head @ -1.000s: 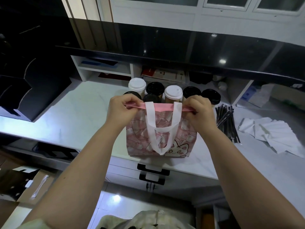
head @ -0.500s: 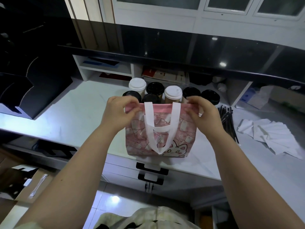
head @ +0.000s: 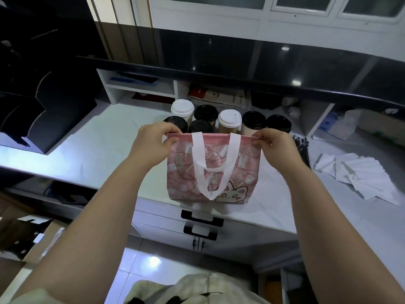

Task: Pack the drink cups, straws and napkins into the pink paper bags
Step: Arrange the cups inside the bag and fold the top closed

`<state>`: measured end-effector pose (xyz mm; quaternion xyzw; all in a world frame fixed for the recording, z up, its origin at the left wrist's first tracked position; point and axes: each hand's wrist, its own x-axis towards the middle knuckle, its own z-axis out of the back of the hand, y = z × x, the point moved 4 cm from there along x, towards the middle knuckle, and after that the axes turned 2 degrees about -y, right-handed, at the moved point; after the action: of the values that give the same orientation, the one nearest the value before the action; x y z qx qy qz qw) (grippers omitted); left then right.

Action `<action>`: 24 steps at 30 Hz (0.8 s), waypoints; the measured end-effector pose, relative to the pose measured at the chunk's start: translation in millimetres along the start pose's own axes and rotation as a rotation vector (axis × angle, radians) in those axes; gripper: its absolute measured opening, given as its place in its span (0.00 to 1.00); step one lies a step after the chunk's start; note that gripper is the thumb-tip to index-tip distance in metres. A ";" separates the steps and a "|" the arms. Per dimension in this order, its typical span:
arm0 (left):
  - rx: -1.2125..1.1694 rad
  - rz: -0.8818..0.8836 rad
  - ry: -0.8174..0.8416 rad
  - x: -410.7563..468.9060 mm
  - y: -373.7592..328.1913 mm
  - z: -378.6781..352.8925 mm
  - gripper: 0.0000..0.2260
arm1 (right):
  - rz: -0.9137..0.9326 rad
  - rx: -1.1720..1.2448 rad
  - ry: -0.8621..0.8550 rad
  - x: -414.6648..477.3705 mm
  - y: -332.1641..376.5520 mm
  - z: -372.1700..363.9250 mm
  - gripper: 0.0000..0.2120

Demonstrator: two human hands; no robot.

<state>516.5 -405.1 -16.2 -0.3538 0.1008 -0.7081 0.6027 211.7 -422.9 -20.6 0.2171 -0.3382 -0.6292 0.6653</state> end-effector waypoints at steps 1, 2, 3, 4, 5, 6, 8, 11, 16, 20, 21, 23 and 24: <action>-0.080 0.024 0.010 -1.1 -1.9 5.2 0.08 | 0.009 0.012 0.026 -3.6 4.6 5.9 0.07; -0.148 0.035 -0.006 -0.3 -6.4 10.0 0.08 | 0.019 0.039 0.041 -6.1 11.2 10.9 0.08; -0.183 0.029 -0.027 2.2 -13.7 11.5 0.08 | 0.035 0.076 0.048 -7.8 20.0 13.4 0.10; -0.175 0.002 -0.034 6.2 -24.0 9.0 0.09 | 0.061 0.095 0.058 -8.0 29.7 12.4 0.11; -0.127 -0.037 -0.018 11.2 -34.8 2.0 0.10 | 0.103 0.053 0.075 -6.2 38.3 7.3 0.13; -0.039 -0.079 0.025 15.6 -45.5 -8.5 0.12 | 0.157 -0.064 0.099 -3.6 46.2 -1.3 0.15; 0.189 -0.135 0.119 20.2 -60.5 -32.6 0.12 | 0.221 -0.321 0.118 0.7 53.9 -21.1 0.15; 0.327 -0.157 0.106 19.9 -64.4 -52.1 0.08 | 0.233 -0.406 0.015 4.4 52.0 -35.7 0.08; 0.376 -0.165 0.031 11.2 -66.1 -56.2 0.09 | 0.278 -0.387 -0.092 3.6 45.2 -45.4 0.08; 0.336 -0.250 -0.015 0.4 -48.2 -42.8 0.08 | 0.378 -0.285 -0.041 -0.6 30.1 -29.0 0.09; 0.304 -0.276 -0.027 -3.7 -40.8 -37.7 0.08 | 0.367 -0.267 -0.032 -2.1 24.2 -22.1 0.11; 0.255 -0.301 -0.054 -9.1 -27.4 -28.8 0.10 | 0.277 -0.229 -0.028 -4.5 14.0 -12.9 0.12; 0.240 -0.285 -0.064 -9.4 -23.6 -26.0 0.10 | 0.235 -0.218 -0.038 -4.5 11.5 -12.7 0.11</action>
<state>482.1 -397.8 -25.3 -0.3126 -0.0547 -0.7816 0.5370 228.9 -418.9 -21.8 0.0906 -0.3035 -0.5838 0.7475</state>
